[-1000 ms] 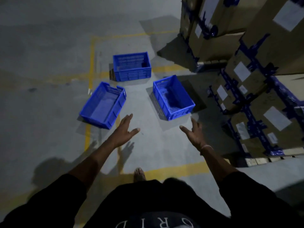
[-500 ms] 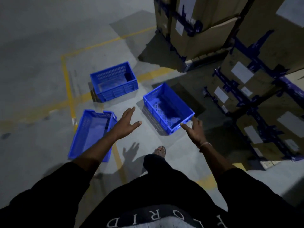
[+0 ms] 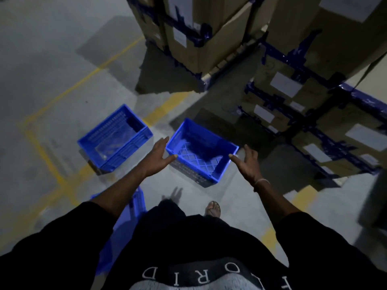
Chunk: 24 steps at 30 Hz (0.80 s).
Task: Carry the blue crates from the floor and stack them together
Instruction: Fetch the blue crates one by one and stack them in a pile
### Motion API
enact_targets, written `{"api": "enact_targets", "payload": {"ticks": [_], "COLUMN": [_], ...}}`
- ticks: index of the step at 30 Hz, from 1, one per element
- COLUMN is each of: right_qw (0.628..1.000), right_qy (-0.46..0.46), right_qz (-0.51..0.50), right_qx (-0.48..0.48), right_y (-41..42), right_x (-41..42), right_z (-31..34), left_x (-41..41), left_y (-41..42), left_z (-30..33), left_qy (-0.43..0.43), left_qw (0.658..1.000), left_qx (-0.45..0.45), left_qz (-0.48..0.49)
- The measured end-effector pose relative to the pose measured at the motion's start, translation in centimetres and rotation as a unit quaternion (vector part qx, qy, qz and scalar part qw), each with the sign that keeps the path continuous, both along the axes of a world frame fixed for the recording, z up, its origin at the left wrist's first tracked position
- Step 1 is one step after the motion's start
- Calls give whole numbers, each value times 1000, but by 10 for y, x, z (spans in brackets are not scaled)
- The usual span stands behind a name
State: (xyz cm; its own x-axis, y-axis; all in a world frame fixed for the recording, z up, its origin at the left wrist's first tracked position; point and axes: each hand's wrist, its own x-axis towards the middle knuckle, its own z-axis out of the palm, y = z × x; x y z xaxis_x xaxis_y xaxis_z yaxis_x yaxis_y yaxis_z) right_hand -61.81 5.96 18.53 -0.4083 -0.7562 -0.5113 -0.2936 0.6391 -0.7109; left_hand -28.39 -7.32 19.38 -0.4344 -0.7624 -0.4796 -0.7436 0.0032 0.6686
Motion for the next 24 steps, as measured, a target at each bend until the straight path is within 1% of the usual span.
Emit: {"api": "enact_targets", "payload": {"ticks": [4,10,14,18,21,24], "right_qw": [999,990,979,964,953,946], "right_qy": [5,-1,-26,-51,-59,-42], "right_qz": [-46,-139,-191,-246,-283,-305], "right_qx": [-21,22,66,84,92,99], "right_y": [-35,-87,-117,-139,-150,-156], "right_x": [22,63,86,91,87,75], "right_z": [-9,-38,-78,-153,-228,-310], "left_x": [-3,6,11,7,-7,-24], "left_y": [-69,-177,-226,-260,-282,-299], "left_z": [-11,-51,-92,-167,-244,-321], "left_qy": [5,-10,-31,-46,-66,-78], "left_qw": [997,985,976,966,957,956], "left_qx": [0,33,47,62,27,7], "left_qz": [-75,-171,-209,-246,-283,-282]}}
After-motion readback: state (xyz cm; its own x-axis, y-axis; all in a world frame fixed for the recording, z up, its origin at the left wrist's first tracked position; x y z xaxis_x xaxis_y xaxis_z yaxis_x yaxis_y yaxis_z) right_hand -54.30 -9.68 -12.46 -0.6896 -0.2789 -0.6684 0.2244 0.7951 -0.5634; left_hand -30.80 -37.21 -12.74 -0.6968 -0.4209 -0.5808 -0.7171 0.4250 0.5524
